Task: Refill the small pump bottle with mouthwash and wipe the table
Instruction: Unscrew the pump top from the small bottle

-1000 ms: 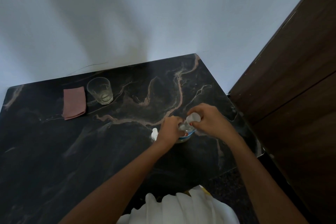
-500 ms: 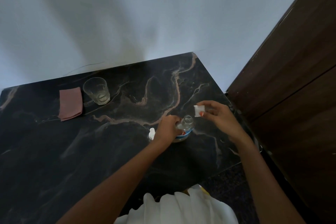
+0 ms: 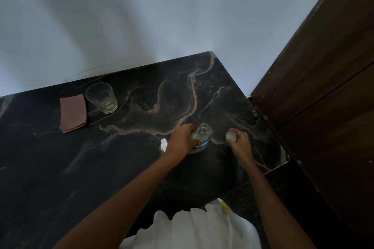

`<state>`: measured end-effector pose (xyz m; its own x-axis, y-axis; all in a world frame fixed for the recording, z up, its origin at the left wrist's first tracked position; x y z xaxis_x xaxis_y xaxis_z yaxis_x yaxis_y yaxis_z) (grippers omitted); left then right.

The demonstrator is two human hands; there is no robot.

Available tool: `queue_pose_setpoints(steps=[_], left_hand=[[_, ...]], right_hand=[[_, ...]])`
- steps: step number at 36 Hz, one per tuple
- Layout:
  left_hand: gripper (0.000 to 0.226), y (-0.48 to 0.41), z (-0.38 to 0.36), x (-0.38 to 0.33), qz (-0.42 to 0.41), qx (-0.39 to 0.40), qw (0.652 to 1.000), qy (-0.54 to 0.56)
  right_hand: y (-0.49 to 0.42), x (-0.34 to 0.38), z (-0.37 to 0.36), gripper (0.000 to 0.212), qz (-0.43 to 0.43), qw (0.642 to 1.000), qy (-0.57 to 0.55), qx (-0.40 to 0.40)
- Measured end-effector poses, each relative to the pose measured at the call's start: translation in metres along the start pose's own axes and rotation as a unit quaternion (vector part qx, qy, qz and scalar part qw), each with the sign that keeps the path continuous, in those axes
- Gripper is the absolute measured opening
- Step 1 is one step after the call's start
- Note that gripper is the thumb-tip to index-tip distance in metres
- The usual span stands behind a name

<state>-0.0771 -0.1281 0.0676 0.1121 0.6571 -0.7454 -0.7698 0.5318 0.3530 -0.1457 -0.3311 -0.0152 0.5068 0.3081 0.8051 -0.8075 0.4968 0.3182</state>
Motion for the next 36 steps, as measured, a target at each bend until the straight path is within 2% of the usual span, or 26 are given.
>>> queue_pose_setpoints(steps=[6,12,18,23,29,32,36], left_hand=[[0.043,0.004,-0.001,-0.001,-0.006,-0.004,1.000,0.012],[0.045,0.006,-0.002,-0.004,-0.004,0.013,1.000,-0.003],[0.051,0.010,0.006,-0.010,-0.024,0.002,0.999,-0.026],[0.054,0.016,0.024,-0.008,-0.036,-0.006,0.999,0.010],[0.048,0.024,0.056,0.005,-0.038,-0.042,0.998,0.032],[0.046,0.029,0.071,0.014,-0.042,-0.069,0.996,0.022],[0.044,0.038,0.081,0.036,-0.030,-0.086,0.996,0.019]], right_hand=[[-0.002,-0.008,-0.019,0.038,0.046,0.994,0.095,0.010],[-0.003,-0.012,-0.021,0.038,0.053,0.994,0.100,0.002],[0.005,-0.006,-0.015,0.061,0.070,0.993,0.091,-0.013],[0.021,0.005,-0.006,0.045,0.096,0.990,0.096,-0.024],[0.052,0.034,0.007,0.042,0.121,0.988,0.082,-0.051],[0.068,0.057,0.005,0.038,0.142,0.988,0.052,-0.027],[0.091,0.091,-0.025,0.026,0.167,0.983,0.039,0.069]])
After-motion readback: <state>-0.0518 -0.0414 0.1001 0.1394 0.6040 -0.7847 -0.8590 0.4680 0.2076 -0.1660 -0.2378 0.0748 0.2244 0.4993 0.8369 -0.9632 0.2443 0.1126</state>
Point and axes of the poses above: each hand's wrist, its own y-axis away from the middle knuckle, its own z-axis out of the back of the hand, x = y × z, the point moved 9 cm from there along -y, towards the middle knuckle, and after that the axes turned 8 degrees about x, right-handed, at the moved point
